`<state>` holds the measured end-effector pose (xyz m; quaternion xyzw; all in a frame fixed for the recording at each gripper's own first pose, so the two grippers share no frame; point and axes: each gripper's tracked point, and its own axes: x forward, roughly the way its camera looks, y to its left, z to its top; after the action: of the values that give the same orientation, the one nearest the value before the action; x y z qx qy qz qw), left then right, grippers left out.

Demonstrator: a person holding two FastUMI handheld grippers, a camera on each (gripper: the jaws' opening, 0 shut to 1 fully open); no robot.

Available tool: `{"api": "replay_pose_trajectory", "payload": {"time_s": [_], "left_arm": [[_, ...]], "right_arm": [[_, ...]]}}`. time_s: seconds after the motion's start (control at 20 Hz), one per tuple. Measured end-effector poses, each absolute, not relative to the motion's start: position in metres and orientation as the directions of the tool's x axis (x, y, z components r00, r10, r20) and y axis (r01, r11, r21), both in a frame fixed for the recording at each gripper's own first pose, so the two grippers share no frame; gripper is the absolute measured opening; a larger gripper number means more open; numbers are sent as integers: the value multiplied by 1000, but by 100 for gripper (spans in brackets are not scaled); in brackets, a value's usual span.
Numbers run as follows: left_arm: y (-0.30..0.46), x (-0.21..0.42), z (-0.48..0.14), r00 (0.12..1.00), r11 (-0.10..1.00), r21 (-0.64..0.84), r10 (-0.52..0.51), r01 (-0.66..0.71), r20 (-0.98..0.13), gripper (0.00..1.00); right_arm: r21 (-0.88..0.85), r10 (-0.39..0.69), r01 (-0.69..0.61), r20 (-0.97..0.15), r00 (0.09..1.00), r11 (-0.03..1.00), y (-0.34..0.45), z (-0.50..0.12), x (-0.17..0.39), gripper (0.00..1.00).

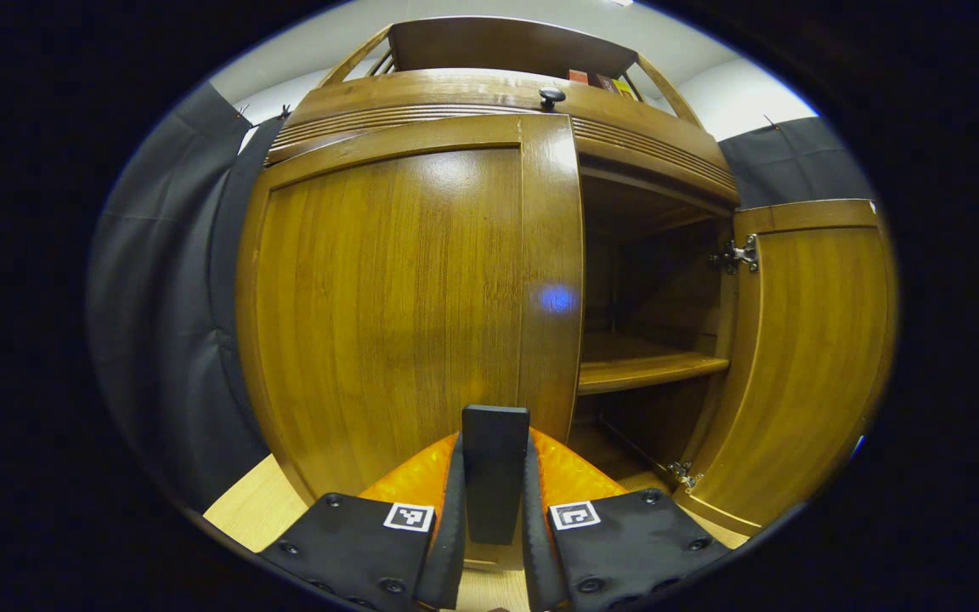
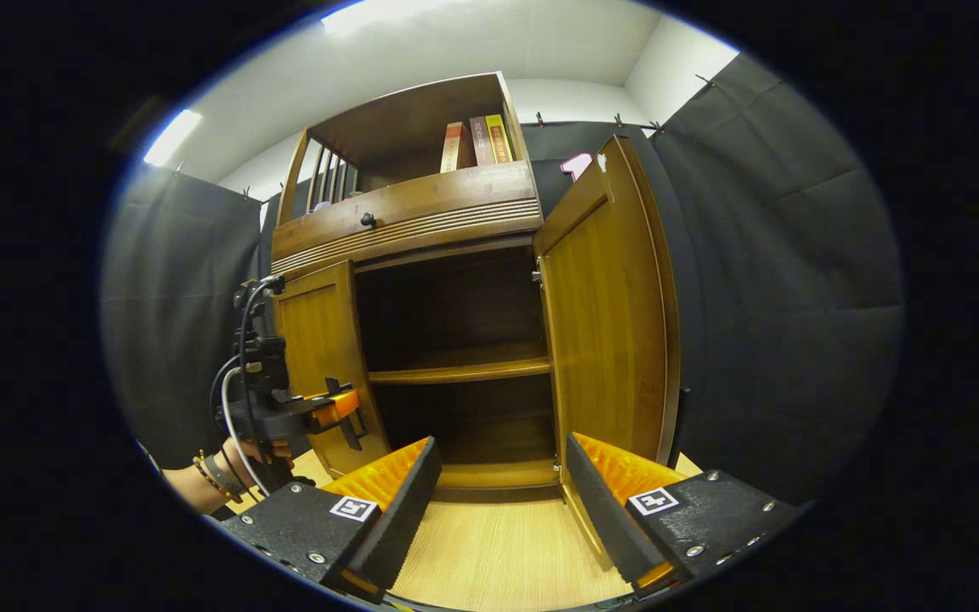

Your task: Open the right door of the double-door shoe cabinet with the right hand, and open the left door with the left hand.

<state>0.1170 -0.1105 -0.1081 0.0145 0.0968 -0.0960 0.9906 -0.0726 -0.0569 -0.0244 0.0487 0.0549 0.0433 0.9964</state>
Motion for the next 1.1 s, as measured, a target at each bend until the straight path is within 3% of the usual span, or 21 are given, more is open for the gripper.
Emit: {"api": "replay_pose_trajectory", "payload": {"time_s": [0.55,0.6,0.65,0.85,1.1], "left_arm": [[-65,52,-95,968,987,11,-157,162,-197,35],[-59,48,-92,969,989,9,-146,150,-197,35],[-54,44,-91,971,990,7,-134,138,-199,35],[-24,22,-86,975,995,-14,-95,94,-201,35],[8,1,-79,979,995,39,-82,91,-185,27]], "right_arm": [[76,131,-122,-119,984,990,-31,-31,-69,92],[80,135,-126,-119,984,989,-28,-32,-68,96],[86,144,-134,-119,982,987,-24,-32,-68,92],[81,168,-159,-123,978,984,-10,-32,-68,92],[99,211,-200,-120,970,975,14,-32,-65,92]]}}
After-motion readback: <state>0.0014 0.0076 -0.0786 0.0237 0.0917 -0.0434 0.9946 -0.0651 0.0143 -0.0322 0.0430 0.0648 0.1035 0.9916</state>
